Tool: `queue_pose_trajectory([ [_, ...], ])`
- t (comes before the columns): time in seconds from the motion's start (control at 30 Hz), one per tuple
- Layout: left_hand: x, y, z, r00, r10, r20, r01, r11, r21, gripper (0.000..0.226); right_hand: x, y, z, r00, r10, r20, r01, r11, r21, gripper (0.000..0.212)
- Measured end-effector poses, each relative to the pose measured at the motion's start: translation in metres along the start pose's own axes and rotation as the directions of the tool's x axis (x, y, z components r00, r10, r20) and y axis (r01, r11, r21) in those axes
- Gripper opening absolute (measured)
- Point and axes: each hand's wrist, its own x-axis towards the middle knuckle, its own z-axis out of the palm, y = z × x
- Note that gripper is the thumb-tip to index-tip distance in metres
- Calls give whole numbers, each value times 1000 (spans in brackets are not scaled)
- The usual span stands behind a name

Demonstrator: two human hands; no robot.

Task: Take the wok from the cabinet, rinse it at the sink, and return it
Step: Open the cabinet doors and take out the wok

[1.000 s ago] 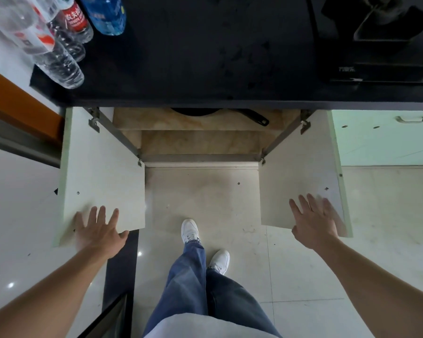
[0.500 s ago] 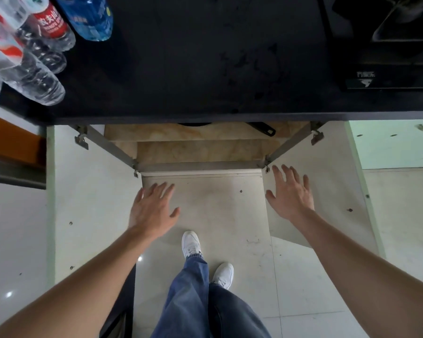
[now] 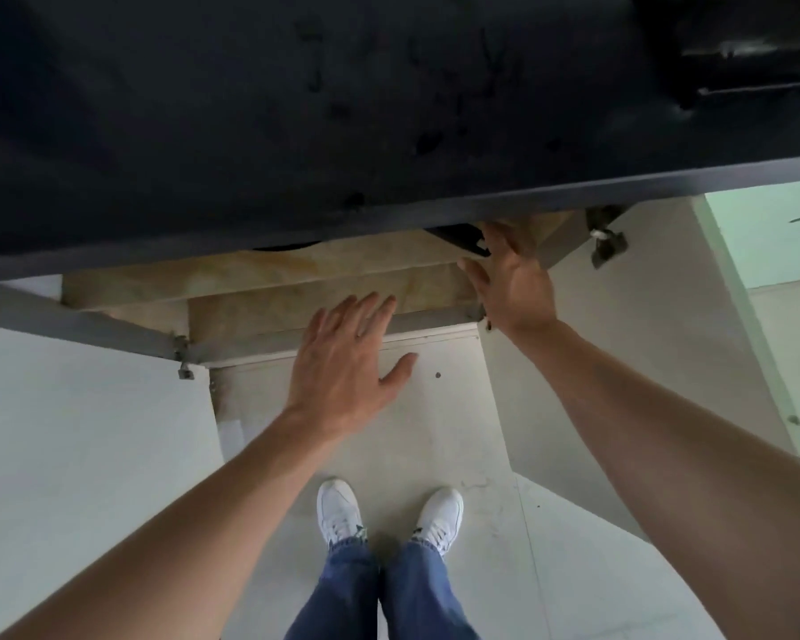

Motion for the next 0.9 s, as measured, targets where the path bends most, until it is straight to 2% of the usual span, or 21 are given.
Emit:
queue_pose_trajectory([
  [0.17, 30, 12, 24, 999, -30, -19, 28, 995, -96, 79, 15, 12, 32, 996, 19, -83, -8, 992, 128, 52],
  [0.3, 46, 22, 32, 992, -98, -81, 78, 972, -221, 75, -10, 12, 44, 991, -49, -124, 69, 984, 162, 41],
  [0.37, 49, 27, 33, 981, -164, -101, 124, 940, -318, 75, -29, -1, 50, 987, -14, -162, 44, 982, 181, 42],
  [0.43, 52, 31, 33, 965, -254, -58, 198, 860, -471, 69, -48, -18, 57, 982, 63, -178, -26, 978, 207, 43],
  [0.5, 55, 34, 31, 936, -351, 18, 281, 717, -638, 58, -68, -34, 62, 973, 135, -186, -85, 962, 258, 38],
  [0.57, 58, 33, 28, 888, -452, 85, 323, 482, -815, 45, -88, -45, 66, 967, 192, -169, -132, 940, 314, 37],
  [0.63, 60, 29, 29, 843, -511, 168, 346, 277, -896, 35, -106, -50, 68, 957, 231, -174, -165, 930, 329, 40],
  [0.7, 60, 23, 36, 813, -524, 252, 379, 148, -914, 29, -120, -50, 70, 951, 249, -186, -179, 929, 325, 44],
  [0.77, 58, 21, 41, 791, -493, 363, 395, -43, -918, 22, -133, -52, 71, 944, 263, -199, -188, 924, 332, 45],
  [0.83, 53, 22, 41, 770, -410, 489, 402, -284, -870, 20, -143, -58, 70, 938, 288, -193, -204, 910, 362, 44],
  [0.87, 51, 23, 41, 765, -364, 532, 403, -373, -836, 20, -146, -60, 71, 937, 298, -181, -212, 899, 384, 42],
  [0.9, 49, 23, 41, 765, -333, 551, 408, -413, -815, 21, -148, -61, 69, 938, 312, -153, -223, 878, 424, 38],
])
